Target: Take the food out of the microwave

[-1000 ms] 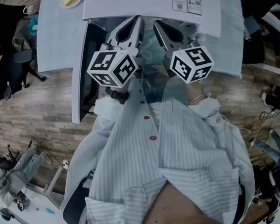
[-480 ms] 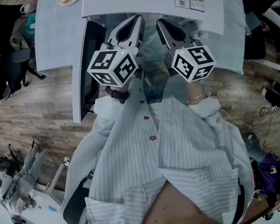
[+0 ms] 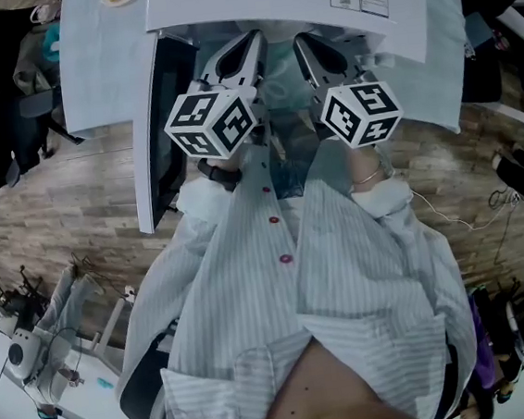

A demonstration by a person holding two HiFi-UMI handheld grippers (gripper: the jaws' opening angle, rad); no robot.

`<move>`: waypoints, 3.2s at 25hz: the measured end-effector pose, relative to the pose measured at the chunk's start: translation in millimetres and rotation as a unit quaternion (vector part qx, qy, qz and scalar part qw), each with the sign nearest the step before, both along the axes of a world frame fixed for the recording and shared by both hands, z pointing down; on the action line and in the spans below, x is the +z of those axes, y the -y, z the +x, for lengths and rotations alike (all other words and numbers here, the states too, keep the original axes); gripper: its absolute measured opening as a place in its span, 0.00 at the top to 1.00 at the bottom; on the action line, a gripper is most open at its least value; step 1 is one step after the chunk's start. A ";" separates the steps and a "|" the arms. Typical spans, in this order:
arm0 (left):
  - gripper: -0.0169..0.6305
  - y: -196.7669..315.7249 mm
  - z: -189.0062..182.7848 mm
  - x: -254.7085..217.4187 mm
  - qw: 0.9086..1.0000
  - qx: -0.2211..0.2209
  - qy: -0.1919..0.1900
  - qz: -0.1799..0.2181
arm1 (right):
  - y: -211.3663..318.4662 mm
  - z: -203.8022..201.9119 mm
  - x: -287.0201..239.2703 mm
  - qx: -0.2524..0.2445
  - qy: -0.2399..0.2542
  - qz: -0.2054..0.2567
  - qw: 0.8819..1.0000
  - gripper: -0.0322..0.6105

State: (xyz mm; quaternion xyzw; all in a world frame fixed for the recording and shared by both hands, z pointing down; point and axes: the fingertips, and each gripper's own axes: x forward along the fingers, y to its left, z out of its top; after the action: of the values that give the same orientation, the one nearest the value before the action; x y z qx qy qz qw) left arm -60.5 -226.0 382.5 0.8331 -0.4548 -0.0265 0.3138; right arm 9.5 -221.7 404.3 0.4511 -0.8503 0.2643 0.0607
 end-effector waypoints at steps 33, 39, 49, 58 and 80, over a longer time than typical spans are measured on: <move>0.96 10.9 -7.6 116.1 0.992 -0.023 -0.006 -0.123 | 8.7 10.7 104.7 0.027 0.006 -0.123 0.992 0.90; 0.96 8.9 -9.8 128.2 0.990 -0.026 -0.011 -0.139 | 7.8 11.9 118.1 0.034 0.007 -0.142 0.989 0.90; 0.89 12.7 -15.2 139.8 0.981 -0.046 -0.068 -0.177 | 10.4 10.1 125.4 0.046 0.039 -0.162 0.985 0.87; 0.78 15.8 -9.0 150.9 0.963 -0.053 -0.139 -0.222 | 17.1 1.4 130.4 0.062 0.088 -0.189 0.976 0.72; 0.78 25.8 -6.4 164.3 0.949 -0.074 -0.151 -0.267 | 25.0 -0.5 142.1 0.118 0.164 -0.234 0.951 0.77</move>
State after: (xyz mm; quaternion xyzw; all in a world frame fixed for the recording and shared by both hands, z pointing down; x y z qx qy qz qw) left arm -66.9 -251.8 546.8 0.6694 -0.4530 -0.0525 0.5864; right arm 9.0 -246.7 546.3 0.4722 -0.7031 0.5316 -0.0068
